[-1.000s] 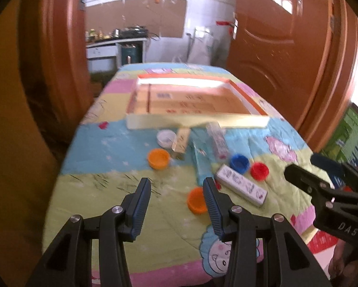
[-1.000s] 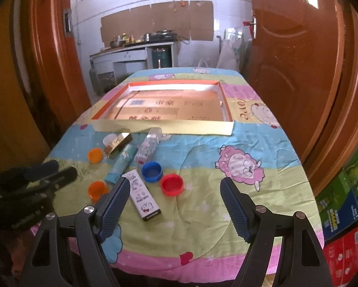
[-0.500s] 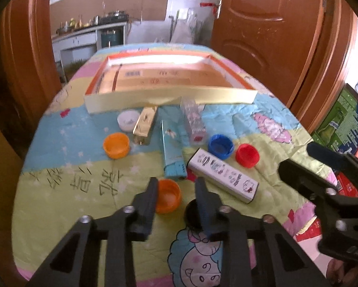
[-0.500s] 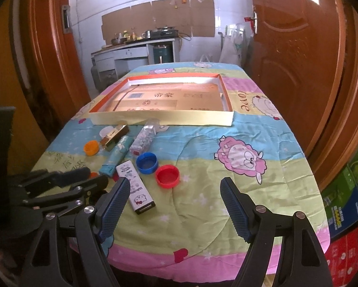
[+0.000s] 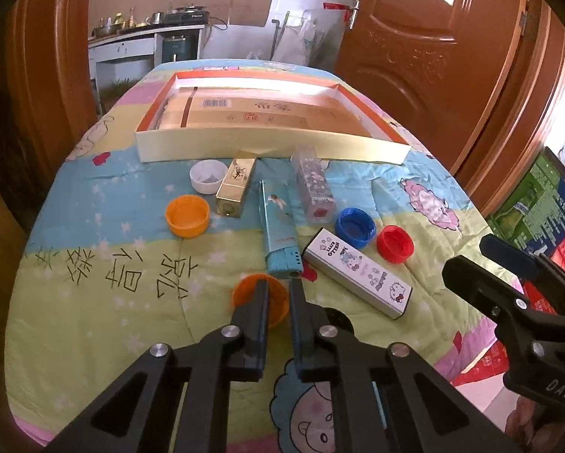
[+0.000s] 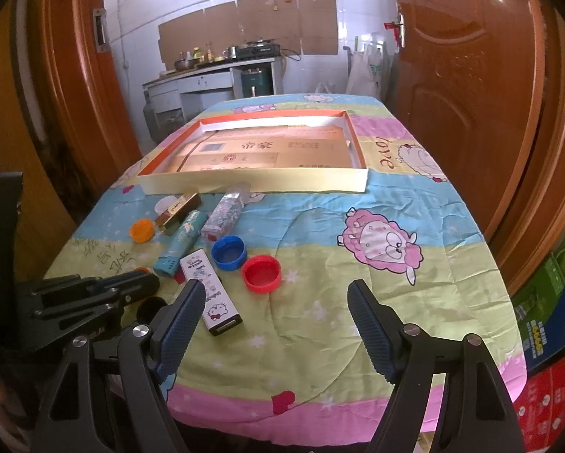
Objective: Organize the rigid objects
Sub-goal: 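Lower the left tool onto the orange cap and close while the right tool approaches the red cap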
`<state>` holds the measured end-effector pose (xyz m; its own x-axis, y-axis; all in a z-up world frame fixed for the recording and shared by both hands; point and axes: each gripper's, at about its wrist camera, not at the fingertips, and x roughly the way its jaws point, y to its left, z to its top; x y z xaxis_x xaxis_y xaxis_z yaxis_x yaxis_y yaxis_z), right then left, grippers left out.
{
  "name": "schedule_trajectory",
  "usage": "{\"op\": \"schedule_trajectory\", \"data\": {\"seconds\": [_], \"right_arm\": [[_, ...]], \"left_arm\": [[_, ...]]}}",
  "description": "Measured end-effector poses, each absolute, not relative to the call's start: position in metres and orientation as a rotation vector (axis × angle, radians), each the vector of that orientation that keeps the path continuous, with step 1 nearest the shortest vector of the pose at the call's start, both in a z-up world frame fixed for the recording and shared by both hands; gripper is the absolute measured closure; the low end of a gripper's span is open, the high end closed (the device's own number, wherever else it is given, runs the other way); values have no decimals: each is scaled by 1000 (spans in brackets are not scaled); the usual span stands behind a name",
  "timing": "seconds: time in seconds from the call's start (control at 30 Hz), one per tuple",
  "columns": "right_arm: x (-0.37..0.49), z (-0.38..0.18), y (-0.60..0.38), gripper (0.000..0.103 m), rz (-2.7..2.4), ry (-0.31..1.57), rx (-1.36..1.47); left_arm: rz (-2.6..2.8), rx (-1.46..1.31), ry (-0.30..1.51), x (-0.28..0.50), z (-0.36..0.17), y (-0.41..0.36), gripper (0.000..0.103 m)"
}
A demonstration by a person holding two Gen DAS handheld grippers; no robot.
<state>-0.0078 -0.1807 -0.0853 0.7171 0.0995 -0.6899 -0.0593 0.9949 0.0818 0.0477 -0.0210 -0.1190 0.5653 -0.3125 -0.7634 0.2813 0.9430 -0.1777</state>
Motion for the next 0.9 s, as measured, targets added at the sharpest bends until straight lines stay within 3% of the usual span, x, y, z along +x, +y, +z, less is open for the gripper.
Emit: {"op": "schedule_trajectory", "data": {"seconds": [0.33,0.9], "right_arm": [[-8,-87,-181,24,86,770,66],[19,-95,-194,24,91,796,78]], "left_arm": [[-344,-46,861,44,-113,-17,100],[-331,-50,794,40,-89,-4,100]]}}
